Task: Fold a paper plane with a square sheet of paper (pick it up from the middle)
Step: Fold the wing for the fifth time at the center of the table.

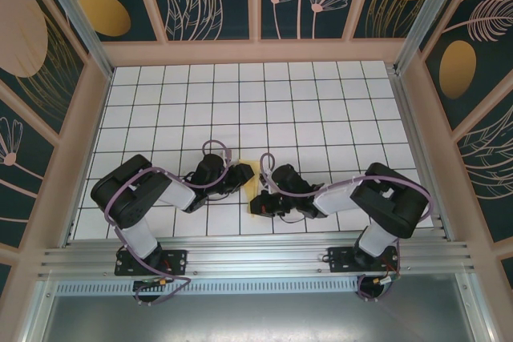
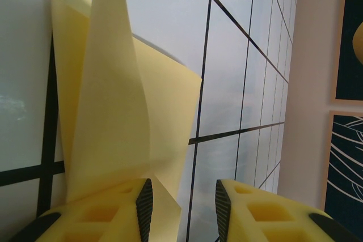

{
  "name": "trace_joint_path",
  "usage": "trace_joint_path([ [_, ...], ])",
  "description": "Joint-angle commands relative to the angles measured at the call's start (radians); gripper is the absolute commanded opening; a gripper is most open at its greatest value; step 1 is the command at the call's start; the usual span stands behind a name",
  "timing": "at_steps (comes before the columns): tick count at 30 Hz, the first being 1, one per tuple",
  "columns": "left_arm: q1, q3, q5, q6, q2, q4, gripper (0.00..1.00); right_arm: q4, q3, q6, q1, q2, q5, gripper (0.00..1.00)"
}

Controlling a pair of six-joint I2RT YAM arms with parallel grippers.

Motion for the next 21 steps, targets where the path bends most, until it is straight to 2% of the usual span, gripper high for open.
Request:
trace_joint_path([
  [1,-0.001,0.0,-0.015,0.031,0.023,-0.101,0.37,0.034,-0.003,0.024,0.012,0.046,-0.012,0.03],
  [9,-0.001,-0.001,-0.015,0.032,0.023,-0.106,0.36,0.065,-0.03,0.049,0.014,0.1,-0.008,0.03],
  [17,-0.001,-0.001,-0.017,0.034,0.018,-0.109,0.37,-0.06,0.041,0.001,0.036,-0.015,0.019,0.03],
  [21,-0.001,0.0,-0.015,0.034,0.018,-0.108,0.36,-0.062,0.059,0.002,0.044,0.005,0.024,0.03],
])
